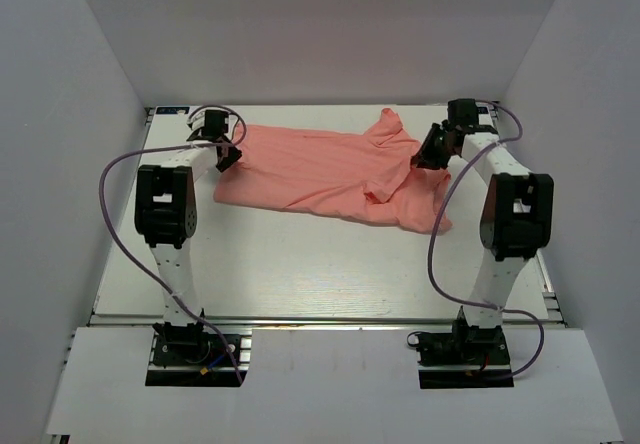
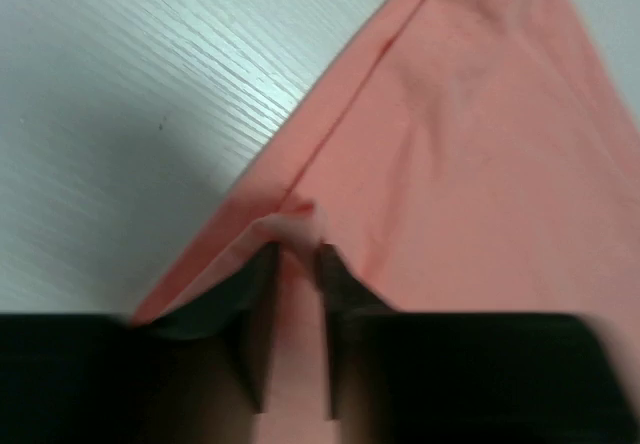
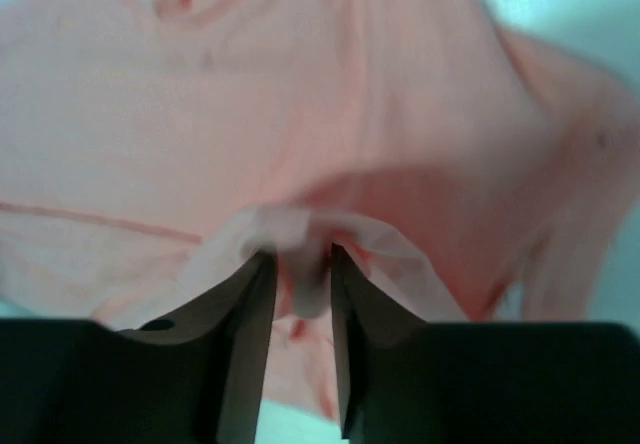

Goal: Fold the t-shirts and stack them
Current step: Fold the flattened tshirt in 1/3 of the way

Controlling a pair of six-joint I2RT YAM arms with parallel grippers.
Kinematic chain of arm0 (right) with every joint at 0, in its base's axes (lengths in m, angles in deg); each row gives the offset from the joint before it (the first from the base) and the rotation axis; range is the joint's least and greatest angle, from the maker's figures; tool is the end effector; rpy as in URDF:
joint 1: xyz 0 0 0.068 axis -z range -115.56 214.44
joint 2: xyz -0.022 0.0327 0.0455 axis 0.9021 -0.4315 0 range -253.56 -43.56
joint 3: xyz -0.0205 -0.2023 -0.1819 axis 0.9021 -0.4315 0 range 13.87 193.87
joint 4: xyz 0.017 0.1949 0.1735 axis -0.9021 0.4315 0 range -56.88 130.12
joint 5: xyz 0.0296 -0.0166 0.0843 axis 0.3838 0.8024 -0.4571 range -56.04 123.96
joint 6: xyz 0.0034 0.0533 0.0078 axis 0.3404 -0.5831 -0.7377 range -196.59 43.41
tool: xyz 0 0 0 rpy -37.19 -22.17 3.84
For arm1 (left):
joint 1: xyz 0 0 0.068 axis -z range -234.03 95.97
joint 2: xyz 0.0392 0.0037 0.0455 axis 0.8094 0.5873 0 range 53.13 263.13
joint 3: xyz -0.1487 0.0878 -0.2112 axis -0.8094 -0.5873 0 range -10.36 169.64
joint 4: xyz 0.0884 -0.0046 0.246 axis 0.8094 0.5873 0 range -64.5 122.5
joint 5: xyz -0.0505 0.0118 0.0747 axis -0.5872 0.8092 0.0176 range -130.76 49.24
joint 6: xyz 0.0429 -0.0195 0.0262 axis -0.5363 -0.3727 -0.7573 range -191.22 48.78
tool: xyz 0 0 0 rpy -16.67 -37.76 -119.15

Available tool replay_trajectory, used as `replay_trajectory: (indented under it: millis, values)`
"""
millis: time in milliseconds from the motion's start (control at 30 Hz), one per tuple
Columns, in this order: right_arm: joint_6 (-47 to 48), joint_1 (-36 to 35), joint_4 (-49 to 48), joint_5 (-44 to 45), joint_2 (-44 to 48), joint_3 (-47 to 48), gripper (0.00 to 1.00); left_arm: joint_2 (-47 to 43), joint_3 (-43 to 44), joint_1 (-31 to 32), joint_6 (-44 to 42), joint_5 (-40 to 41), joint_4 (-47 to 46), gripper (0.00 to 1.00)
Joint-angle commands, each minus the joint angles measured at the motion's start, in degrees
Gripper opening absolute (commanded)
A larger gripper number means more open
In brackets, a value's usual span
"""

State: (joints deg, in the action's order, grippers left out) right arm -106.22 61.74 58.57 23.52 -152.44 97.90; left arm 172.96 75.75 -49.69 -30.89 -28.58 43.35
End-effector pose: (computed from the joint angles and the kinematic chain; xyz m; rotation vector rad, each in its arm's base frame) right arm 0.4219 0.0264 0.2308 0.4991 2.4362 0.4677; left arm 0.4553 -0.0270 0.1712 -0.8412 2.2955 -0.0825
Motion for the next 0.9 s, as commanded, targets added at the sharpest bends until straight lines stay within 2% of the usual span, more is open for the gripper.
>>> replay_trajectory:
  millis: [0,33,67,100,167,200,233,400,467,500,567,633,733,867]
  values:
    - [1.3,0.9,1.5,-2.8,-6.7,9.7,0.40,2.1,8.1,-1.5,2.2,3.0,7.8,0.50]
    - [2.5,0.9,2.2,-2.9,-7.7,13.2,0.47,2.7,9.9,-1.5,2.2,3.7,9.6,0.68]
    - [4.2,0.9,4.2,-2.9,-8.2,14.7,0.55,2.7,11.5,-1.5,2.2,3.7,11.2,0.93]
    - [5.5,0.9,4.3,-3.0,-8.0,16.2,0.68,2.7,13.7,-2.0,0.7,3.7,11.2,1.00]
    - [7.4,0.5,4.3,-3.3,-6.4,15.2,0.90,1.2,14.5,-2.1,-0.8,3.7,12.1,1.00]
    - [8.1,0.3,3.6,-3.1,-3.7,14.2,0.90,0.3,15.1,-2.1,-1.7,3.1,12.1,1.00]
    - [8.8,0.3,2.4,-3.3,-0.9,9.3,0.90,-0.7,14.5,-2.1,-2.8,2.0,11.6,1.00]
    - [9.3,0.3,-4.3,-6.2,11.6,-9.7,0.90,-9.0,3.5,-1.2,-7.9,-6.1,6.0,1.00]
    - [9.1,0.2,-6.5,-10.3,14.6,-16.1,0.90,-10.5,-0.5,-0.5,-9.0,-12.5,1.5,1.00]
    - [8.7,0.1,-7.6,-11.1,14.7,-17.2,0.90,-10.5,-4.9,-0.5,-9.0,-17.5,-0.3,1.00]
    - [8.7,-0.3,-9.1,-12.9,14.6,-20.1,0.90,-11.4,-8.7,0.1,-9.0,-20.7,-5.7,1.00]
    - [8.4,-0.3,-9.6,-14.6,12.6,-20.8,0.90,-11.4,-11.3,0.1,-8.4,-23.3,-6.3,1.00]
    - [6.3,0.1,-12.0,-16.8,10.8,-24.5,0.90,-9.6,-13.6,0.6,-8.4,-23.3,-5.8,1.00]
    - [5.5,0.9,-12.7,-13.6,7.8,-25.8,0.90,-8.0,-16.1,0.1,-7.4,-18.5,-2.7,1.00]
